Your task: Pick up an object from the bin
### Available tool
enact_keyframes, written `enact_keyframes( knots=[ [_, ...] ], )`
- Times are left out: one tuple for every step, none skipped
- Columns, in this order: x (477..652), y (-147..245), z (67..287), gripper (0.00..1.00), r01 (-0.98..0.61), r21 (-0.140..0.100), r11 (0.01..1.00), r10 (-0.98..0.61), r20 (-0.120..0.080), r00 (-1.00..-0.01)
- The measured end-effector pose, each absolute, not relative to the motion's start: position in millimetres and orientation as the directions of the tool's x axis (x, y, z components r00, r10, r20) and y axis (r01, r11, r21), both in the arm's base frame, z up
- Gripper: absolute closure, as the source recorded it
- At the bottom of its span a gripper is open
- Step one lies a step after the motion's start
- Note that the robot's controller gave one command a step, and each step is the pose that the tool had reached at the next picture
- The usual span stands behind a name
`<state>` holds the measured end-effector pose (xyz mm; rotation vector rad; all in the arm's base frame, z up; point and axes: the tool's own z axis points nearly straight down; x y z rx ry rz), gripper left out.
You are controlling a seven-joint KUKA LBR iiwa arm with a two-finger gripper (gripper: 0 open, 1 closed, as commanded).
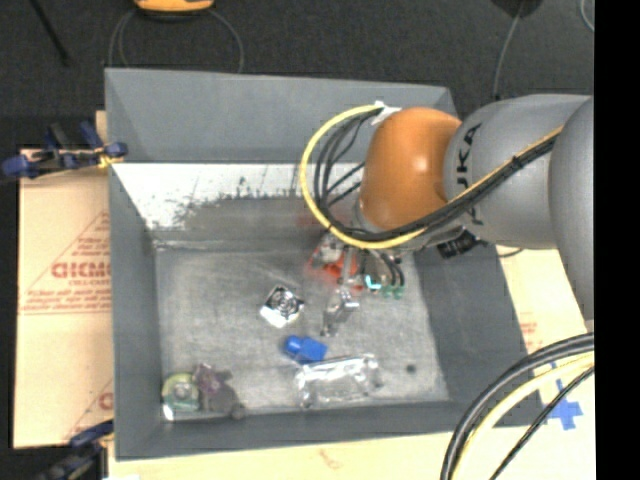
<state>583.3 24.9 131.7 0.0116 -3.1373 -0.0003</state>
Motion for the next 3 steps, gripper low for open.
enact_keyframes(
  knots=[
    [541.5,76.7,83.3,0.00,0.082,0.004,0.997,0.082,-0.021,-0.996],
    [541.5,75.8,84.0,1.00,0.082,0.003,0.997,0.082,-0.015,-0.997],
    [557.3,65.5,255.0,1.00,-0.029,-0.001,1.000,-0.029,-0.013,-0.999]
  ],
)
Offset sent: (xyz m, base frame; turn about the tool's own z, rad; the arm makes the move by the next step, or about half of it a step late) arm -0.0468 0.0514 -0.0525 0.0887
